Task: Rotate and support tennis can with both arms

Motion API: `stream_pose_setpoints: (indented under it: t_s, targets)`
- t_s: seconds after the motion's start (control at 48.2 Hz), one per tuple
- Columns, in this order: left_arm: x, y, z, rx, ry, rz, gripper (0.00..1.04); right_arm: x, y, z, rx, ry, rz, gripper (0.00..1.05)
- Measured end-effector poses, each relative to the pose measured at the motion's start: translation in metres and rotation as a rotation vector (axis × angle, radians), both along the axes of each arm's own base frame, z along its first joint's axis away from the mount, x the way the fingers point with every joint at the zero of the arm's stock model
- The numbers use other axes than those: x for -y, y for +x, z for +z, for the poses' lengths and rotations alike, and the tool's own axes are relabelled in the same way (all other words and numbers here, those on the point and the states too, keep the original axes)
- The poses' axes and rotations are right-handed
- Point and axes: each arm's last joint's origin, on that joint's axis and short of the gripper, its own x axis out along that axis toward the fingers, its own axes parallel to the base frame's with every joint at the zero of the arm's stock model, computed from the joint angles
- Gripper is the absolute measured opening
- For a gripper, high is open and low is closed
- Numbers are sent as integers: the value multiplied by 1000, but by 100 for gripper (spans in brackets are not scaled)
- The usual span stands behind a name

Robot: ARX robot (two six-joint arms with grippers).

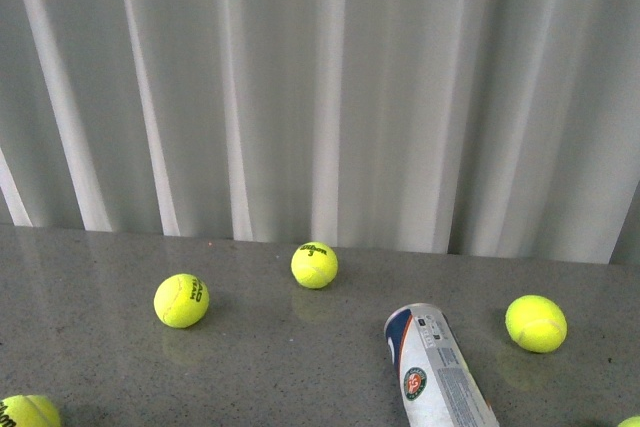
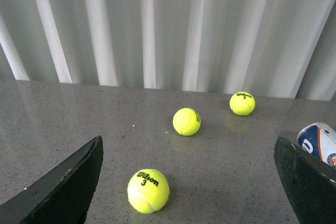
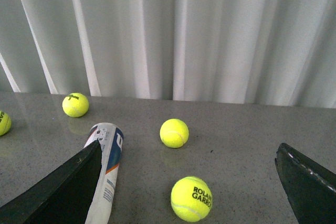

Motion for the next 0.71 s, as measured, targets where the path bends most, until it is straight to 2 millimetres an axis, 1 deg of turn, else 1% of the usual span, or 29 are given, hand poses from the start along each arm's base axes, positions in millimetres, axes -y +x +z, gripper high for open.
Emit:
stream_pose_setpoints:
  t_s: [0.706]
  targets:
    - [0,0,0,0,0,0,98,0,0,0,0,0,0,98]
